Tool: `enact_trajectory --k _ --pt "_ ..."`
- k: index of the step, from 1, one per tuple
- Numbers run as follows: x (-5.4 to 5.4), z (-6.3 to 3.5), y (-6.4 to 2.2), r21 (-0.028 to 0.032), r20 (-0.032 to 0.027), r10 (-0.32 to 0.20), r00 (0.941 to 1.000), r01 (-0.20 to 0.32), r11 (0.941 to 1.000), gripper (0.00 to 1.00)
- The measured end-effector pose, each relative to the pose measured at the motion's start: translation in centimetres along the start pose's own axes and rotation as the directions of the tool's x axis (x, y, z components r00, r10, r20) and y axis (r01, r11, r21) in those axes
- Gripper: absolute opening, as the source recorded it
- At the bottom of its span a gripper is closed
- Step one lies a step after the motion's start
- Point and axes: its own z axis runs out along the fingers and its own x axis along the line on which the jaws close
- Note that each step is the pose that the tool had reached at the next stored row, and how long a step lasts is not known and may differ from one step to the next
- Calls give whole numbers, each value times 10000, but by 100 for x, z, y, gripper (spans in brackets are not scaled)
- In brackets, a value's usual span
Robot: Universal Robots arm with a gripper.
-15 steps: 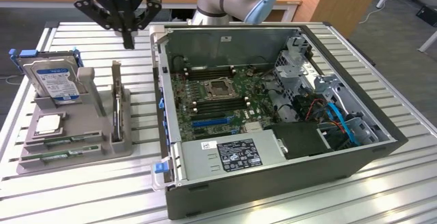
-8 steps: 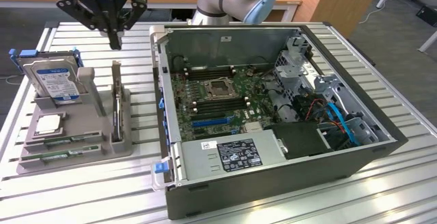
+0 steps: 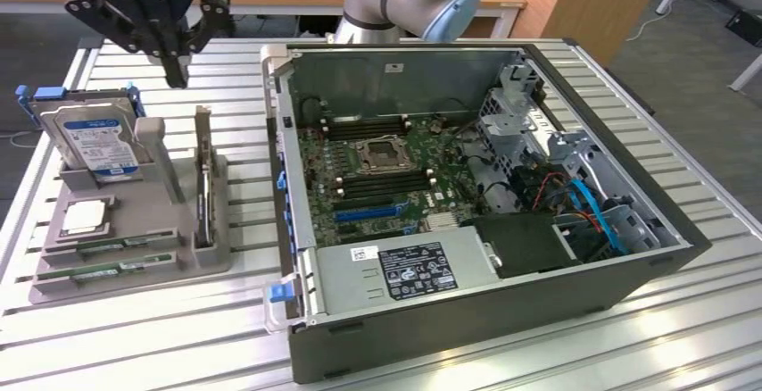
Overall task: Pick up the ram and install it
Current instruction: 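Reach for the ram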
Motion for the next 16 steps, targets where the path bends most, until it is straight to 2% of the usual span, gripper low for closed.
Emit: enact_trajectory --k 16 --pt "443 -2 -33 0 0 0 10000 0 10000 11"
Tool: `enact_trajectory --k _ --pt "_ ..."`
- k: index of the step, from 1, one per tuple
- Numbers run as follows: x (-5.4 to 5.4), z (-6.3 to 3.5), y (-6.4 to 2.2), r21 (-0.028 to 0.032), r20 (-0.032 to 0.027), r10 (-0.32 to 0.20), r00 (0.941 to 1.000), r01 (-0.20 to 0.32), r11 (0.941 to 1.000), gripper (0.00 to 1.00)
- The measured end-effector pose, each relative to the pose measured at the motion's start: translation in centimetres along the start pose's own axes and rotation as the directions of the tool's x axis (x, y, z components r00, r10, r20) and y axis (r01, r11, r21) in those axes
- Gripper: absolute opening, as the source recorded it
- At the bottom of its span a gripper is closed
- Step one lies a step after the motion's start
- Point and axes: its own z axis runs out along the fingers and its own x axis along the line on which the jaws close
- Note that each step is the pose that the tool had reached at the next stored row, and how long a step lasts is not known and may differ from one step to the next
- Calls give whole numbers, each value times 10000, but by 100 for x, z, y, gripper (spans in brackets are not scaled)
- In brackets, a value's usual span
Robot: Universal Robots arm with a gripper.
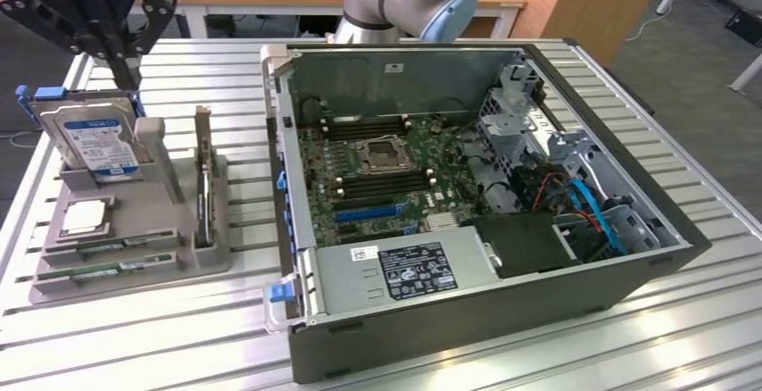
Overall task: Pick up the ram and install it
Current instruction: 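Reach for the ram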
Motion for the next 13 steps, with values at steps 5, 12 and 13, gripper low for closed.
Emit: enact_trajectory --k 5,12,13 --pt "99 -1 -8 0 0 0 10000 0 10000 11" --pt "138 -2 -10 0 0 0 10000 0 10000 11" --pt "144 -3 -11 1 -1 2 10000 -2 10000 11"
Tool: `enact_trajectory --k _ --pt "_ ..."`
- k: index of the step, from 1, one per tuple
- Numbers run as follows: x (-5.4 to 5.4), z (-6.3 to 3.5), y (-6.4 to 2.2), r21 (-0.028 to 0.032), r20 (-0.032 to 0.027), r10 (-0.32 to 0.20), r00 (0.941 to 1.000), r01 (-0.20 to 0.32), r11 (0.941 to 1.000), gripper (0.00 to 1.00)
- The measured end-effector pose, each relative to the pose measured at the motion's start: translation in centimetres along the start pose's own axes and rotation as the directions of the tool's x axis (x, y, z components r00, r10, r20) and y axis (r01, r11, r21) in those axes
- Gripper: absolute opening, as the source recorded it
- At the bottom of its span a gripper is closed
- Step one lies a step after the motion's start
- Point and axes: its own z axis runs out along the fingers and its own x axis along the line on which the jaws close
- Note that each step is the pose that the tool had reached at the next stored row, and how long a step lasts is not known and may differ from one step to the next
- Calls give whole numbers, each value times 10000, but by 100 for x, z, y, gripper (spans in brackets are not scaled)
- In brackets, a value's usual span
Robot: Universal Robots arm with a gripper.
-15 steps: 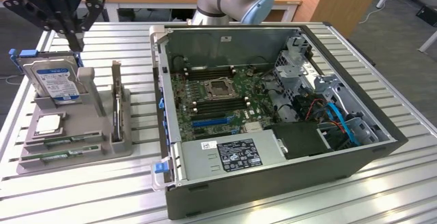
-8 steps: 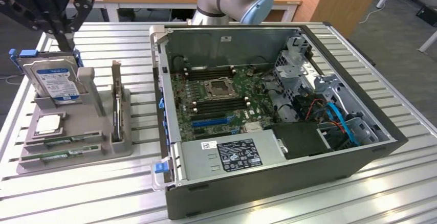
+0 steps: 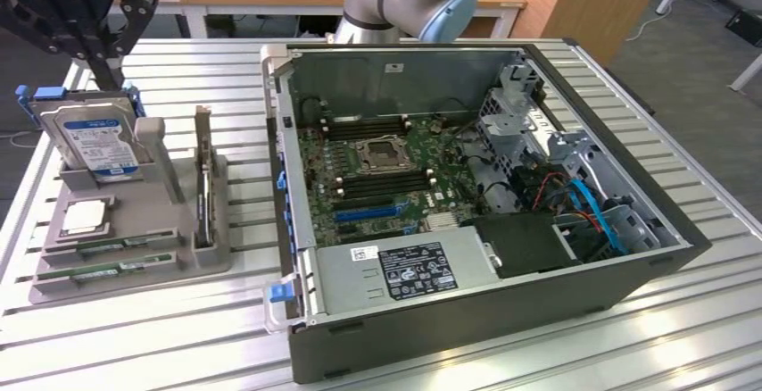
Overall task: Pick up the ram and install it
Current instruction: 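Reach for the ram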
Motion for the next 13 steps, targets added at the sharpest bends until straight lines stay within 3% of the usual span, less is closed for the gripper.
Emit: enact_trajectory --k 13 --pt "150 -4 -11 0 0 -2 10000 2 10000 11"
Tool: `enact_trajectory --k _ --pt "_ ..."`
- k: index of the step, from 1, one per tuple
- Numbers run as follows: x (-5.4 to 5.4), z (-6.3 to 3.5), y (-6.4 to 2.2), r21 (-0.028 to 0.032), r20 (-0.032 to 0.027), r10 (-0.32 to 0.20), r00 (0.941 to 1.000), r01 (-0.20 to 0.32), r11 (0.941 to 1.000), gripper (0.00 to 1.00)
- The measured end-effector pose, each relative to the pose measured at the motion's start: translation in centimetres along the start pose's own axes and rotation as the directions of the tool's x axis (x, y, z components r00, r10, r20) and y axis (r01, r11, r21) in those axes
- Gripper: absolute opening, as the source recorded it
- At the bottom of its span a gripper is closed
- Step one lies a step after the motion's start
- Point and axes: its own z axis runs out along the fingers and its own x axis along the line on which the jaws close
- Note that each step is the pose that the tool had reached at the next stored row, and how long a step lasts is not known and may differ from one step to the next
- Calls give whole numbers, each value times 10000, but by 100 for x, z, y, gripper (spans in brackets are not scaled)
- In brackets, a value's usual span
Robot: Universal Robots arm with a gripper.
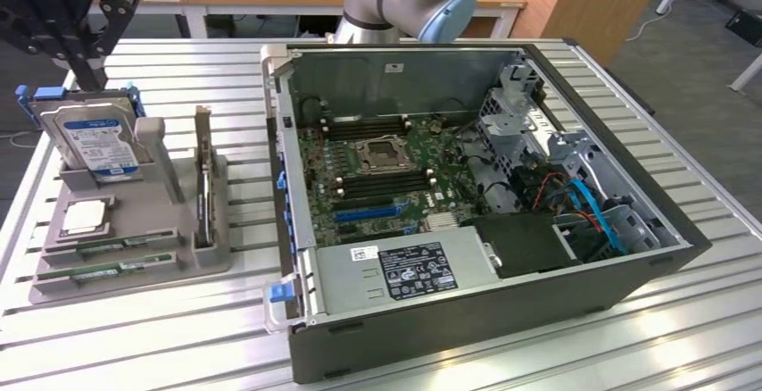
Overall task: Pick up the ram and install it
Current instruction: 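Reach for the ram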
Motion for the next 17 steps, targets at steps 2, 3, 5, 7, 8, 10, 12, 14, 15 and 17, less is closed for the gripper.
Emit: enact_trajectory --k 2,3,5,7,8,10,12,14,15,17 --pt "10 0 -1 0 0 -1 10000 1 10000 11" --pt "10 0 -1 0 0 -1 10000 1 10000 11" --pt "12 0 -1 -1 0 0 10000 0 10000 11" --pt "12 0 -1 0 0 0 10000 0 10000 11" --pt "12 0 -1 -1 0 0 10000 0 10000 11" --pt "12 0 -1 0 0 1 10000 -1 10000 11" --pt "11 0 -1 0 0 0 10000 0 10000 11" --pt "12 0 -1 -1 0 0 10000 0 10000 11" --pt "12 0 -7 -1 0 0 10000 0 10000 11" --pt "10 -1 -24 0 0 1 10000 -1 10000 11"
